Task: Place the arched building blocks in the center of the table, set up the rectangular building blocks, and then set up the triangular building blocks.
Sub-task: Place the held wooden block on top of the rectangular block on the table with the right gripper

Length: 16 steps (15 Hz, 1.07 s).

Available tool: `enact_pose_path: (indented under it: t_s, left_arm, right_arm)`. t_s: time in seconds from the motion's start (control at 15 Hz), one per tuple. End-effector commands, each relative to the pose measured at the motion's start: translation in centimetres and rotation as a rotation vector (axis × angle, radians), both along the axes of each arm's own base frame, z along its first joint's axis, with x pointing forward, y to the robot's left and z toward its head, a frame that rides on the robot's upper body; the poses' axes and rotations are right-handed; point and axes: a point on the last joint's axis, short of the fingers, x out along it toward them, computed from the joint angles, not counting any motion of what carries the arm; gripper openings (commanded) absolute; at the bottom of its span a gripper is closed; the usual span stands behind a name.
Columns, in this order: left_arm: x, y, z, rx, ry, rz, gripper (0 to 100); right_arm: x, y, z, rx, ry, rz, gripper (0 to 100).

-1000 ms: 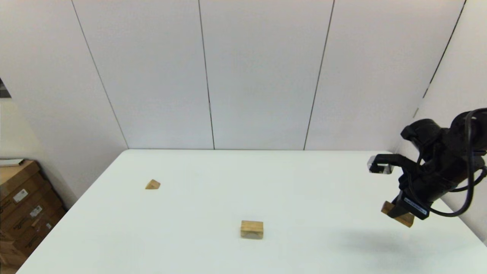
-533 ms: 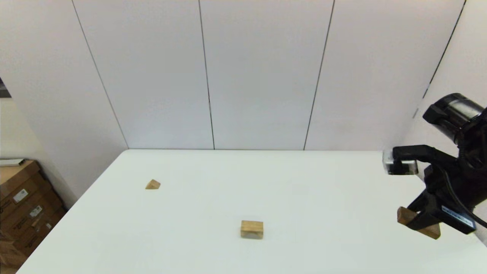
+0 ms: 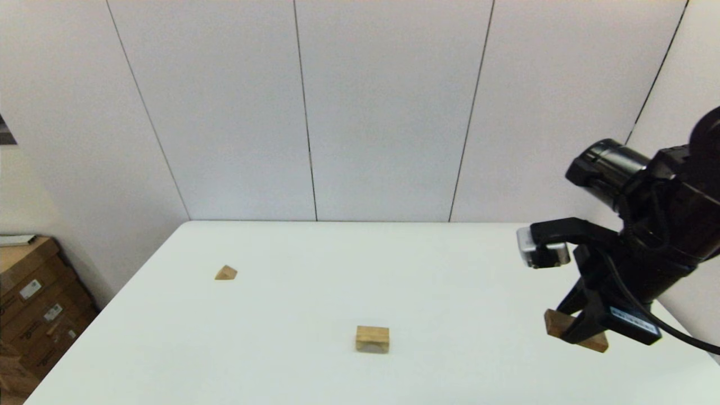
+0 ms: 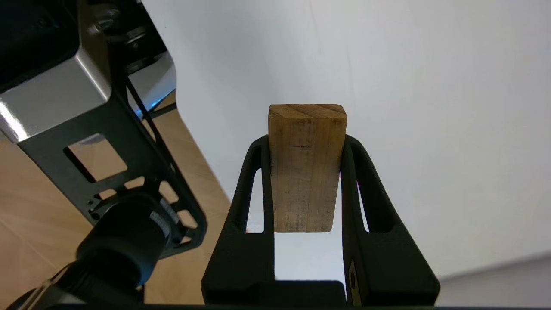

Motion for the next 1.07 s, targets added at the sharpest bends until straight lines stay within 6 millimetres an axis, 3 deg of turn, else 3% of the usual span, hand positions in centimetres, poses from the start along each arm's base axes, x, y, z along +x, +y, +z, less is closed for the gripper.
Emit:
enact_pose_path:
  t_s: [0.07,0.33,0.47,0.67,1.07]
  left_arm:
    - [0.0,0.0,0.0,0.000,0.002,0.000,100]
    - [0.0,0.0,0.0,0.000,0.002,0.000,100]
    - [0.0,0.0,0.0,0.000,0.002,0.000,100]
    - [0.0,0.0,0.0,0.000,0.002,0.000,100]
    - [0.0,0.0,0.0,0.000,0.002,0.000,100]
  right_arm:
    - [5.3,5.3,-4.5,-0.027,0.090,0.112,0]
    - [9.3,9.0,-7.0,-0.025,0.061,0.151,0]
    - [10.3,10.6,-7.8,-0.018,0.041,0.174,0]
    - [10.4,12.8,-8.5,-0.003,0.009,0.223,0]
    - [8.7,16.8,-9.7,0.002,0.003,0.323,0]
